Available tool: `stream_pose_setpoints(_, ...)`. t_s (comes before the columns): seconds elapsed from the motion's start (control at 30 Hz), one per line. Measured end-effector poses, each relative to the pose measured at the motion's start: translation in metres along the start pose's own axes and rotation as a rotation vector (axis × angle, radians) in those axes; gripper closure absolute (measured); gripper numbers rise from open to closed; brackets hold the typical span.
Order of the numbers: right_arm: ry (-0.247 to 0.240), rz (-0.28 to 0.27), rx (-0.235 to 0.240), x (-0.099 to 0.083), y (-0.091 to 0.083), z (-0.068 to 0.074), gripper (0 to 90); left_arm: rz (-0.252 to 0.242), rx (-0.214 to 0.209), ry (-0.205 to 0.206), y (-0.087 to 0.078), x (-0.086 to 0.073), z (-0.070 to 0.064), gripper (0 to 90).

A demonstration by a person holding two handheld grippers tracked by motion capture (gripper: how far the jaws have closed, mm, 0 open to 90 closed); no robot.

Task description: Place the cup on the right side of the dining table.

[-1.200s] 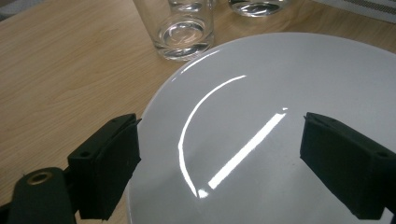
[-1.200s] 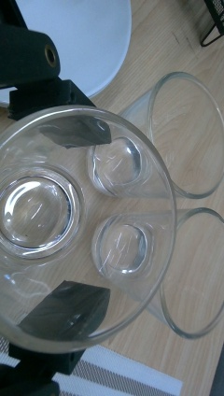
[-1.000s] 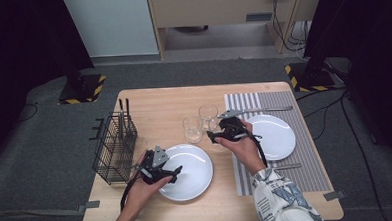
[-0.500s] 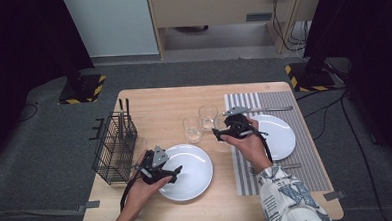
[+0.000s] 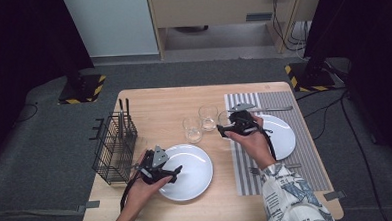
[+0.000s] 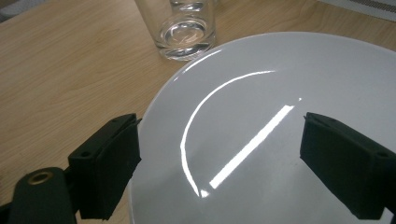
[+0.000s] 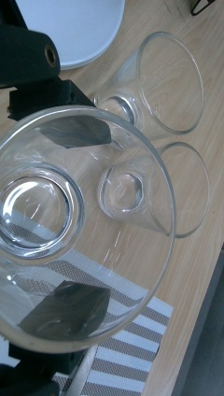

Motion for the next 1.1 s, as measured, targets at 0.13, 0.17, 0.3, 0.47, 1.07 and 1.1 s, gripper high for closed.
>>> stream_pose_setpoints(0.13, 0.002, -0.001, -0.004, 0.0, 0.0, -0.004, 19.6, 0.007, 0.001, 0.004, 0.0, -0.001, 0.002, 11.3)
stream_pose_setpoints(0.17, 0.005, 0.001, -0.003, 0.0, 0.0, -0.005, 19.6, 0.01, -0.003, 0.001, 0.001, -0.001, 0.002, 11.2)
stream_pose_setpoints(0.3, 0.011, -0.001, -0.006, 0.002, 0.001, -0.009, 19.6, 0.006, -0.001, -0.006, -0.001, -0.002, 0.005, 10.9)
stream_pose_setpoints(0.47, 0.013, 0.0, -0.007, 0.004, 0.002, -0.013, 19.6, -0.004, 0.001, -0.002, -0.002, -0.001, 0.003, 10.4)
stream_pose_setpoints(1.07, 0.016, -0.013, -0.027, 0.027, -0.003, -0.03, 19.6, -0.025, -0.015, -0.004, -0.002, -0.004, 0.0, 10.3)
stream_pose_setpoints(1.1, 0.013, -0.016, -0.03, 0.029, -0.002, -0.032, 19.6, -0.025, -0.018, -0.006, -0.002, -0.004, 0.001, 10.3)
Point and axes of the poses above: each handheld gripper's, and its own axes: y roughly forward along the jaws, x roughly out of its top, z roughly to its left, the point moved 7 cm from there along y, roughly forward along the jaws, and after that the axes turned 8 degrees about z, right-handed, at the moved point
